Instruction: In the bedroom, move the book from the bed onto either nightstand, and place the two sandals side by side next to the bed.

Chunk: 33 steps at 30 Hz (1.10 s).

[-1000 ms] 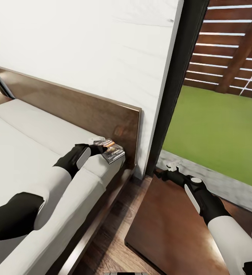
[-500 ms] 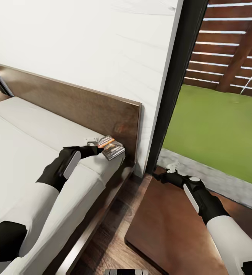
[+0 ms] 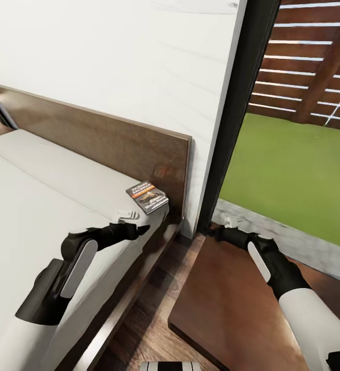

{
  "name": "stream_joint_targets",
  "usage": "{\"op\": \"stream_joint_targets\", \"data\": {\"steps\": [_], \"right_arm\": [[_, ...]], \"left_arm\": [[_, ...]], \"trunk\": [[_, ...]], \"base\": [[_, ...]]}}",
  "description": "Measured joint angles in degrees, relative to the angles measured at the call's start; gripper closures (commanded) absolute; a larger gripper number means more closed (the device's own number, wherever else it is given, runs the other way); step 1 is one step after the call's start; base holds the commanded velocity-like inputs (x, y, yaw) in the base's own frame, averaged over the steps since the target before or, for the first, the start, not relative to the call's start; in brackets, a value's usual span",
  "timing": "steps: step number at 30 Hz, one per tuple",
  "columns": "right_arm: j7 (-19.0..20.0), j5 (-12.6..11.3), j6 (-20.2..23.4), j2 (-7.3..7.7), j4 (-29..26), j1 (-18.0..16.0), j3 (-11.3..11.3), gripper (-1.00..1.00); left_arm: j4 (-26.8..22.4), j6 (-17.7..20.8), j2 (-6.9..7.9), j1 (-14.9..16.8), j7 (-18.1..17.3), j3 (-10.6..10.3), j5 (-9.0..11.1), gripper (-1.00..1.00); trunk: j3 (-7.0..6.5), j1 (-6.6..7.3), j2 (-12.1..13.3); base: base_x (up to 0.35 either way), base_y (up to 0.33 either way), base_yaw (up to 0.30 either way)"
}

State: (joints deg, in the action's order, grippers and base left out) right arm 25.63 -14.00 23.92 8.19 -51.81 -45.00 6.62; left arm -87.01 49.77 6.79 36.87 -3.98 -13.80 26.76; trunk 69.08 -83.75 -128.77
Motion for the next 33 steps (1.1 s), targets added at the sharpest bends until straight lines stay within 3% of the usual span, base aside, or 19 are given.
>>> {"op": "stream_joint_targets", "data": {"steps": [2, 3, 6, 8, 9, 10, 11, 15, 17, 20, 21, 22, 27, 33], "right_arm": [[0.02, -1.52, 1.07, 0.03, -0.24, 0.0, -0.01, -1.0], [0.03, -4.46, 2.86, 0.09, -0.46, -0.37, -0.02, -1.0], [0.01, -7.3, 4.23, 0.12, -0.52, -1.3, -0.02, -1.0], [-0.05, -10.53, 5.51, 0.14, -0.4, -2.55, -0.02, -1.0], [-0.07, -12.53, 6.12, 0.14, -0.34, -3.27, -0.03, -1.0], [-0.11, -17.22, 7.2, 0.15, 0.1, -4.89, -0.03, -1.0], [-0.13, -19.02, 7.63, 0.15, 0.67, -5.53, -0.03, -1.0], [0.07, -24.56, 8.52, 0.11, 5.43, -7.87, 0.01, -1.0], [3.05, -27.46, 8.68, 0.03, 10.82, -10.44, 0.13, -1.0], [12.55, -29.0, 8.7, -0.01, 19.96, -14.73, 0.21, -1.0], [14.0, -29.1, 8.7, -0.01, 21.27, -15.44, 0.21, -1.0], [18.22, -29.53, 8.71, -0.05, 25.07, -17.54, 0.16, -1.0], [25.39, -30.0, 8.4, -0.18, 29.1, -19.1, -0.07, -1.0], [29.61, -29.93, 7.64, -0.22, 30.35, -19.24, 0.08, -1.0]], "left_arm": [[-0.19, -0.03, -0.1, -0.27, 0.03, -0.04, 0.2, -1.0], [-0.31, -0.12, -0.12, -0.44, 0.02, -0.07, 0.3, -1.0], [-0.38, -0.22, -0.12, -0.51, 0.06, -0.07, 0.3, -1.0], [-0.4, -0.35, -0.11, -0.54, 0.07, 0.02, 0.31, -1.0], [-0.41, -0.42, -0.11, -0.55, 0.05, 0.08, 0.31, -1.0], [-0.48, -0.51, -0.1, -0.56, 0.03, 0.14, 0.31, -1.0], [-0.53, -0.52, -0.07, -0.56, 0.03, 0.19, 0.31, -1.0], [-0.59, -0.54, -0.02, -0.57, 0.02, 0.25, 0.31, -1.0], [-0.6, -0.55, 0.04, -0.57, 0.02, 0.29, 0.31, -1.0], [-0.61, -0.55, 0.1, -0.57, 0.02, 0.34, 0.31, -1.0], [-0.61, -0.55, 0.11, -0.57, 0.02, 0.34, 0.33, -1.0], [-0.61, -0.55, 0.13, -0.57, 0.0, 0.39, 0.37, -1.0], [-0.67, -0.55, 0.13, -0.57, -0.05, 1.22, 0.37, -1.0], [-0.63, -0.59, -0.04, -0.57, -0.01, 1.4, 0.35, -1.0]], "trunk": [[0.0, 0.0, 0.0], [0.0, 0.0, 0.0], [0.0, 0.0, 0.0], [0.0, 0.0, 0.0], [0.0, 0.0, 0.0], [-0.01, 0.0, 0.0], [0.0, 0.0, 0.0], [0.0, 0.0, 0.0], [0.0, 0.0, 0.0], [0.0, 0.0, 0.0], [0.0, 0.0, 0.0], [0.0, 0.0, 0.0], [0.0, 0.0, 0.0], [0.0, 0.0, 0.0]], "base": [[0.0, 0.0, 0.0], [0.0, 0.0, 0.0], [0.0, 0.0, 0.0], [0.0, 0.0, 0.0], [0.0, 0.0, 0.0], [0.0, 0.0, 0.0], [0.0, 0.0, 0.0], [0.0, 0.0, 0.0], [0.0, 0.0, 0.0], [0.0, 0.0, 0.0], [0.0, 0.0, 0.0], [0.0, 0.0, 0.0], [0.0, 0.0, 0.0], [0.0, 0.0, 0.0]]}}
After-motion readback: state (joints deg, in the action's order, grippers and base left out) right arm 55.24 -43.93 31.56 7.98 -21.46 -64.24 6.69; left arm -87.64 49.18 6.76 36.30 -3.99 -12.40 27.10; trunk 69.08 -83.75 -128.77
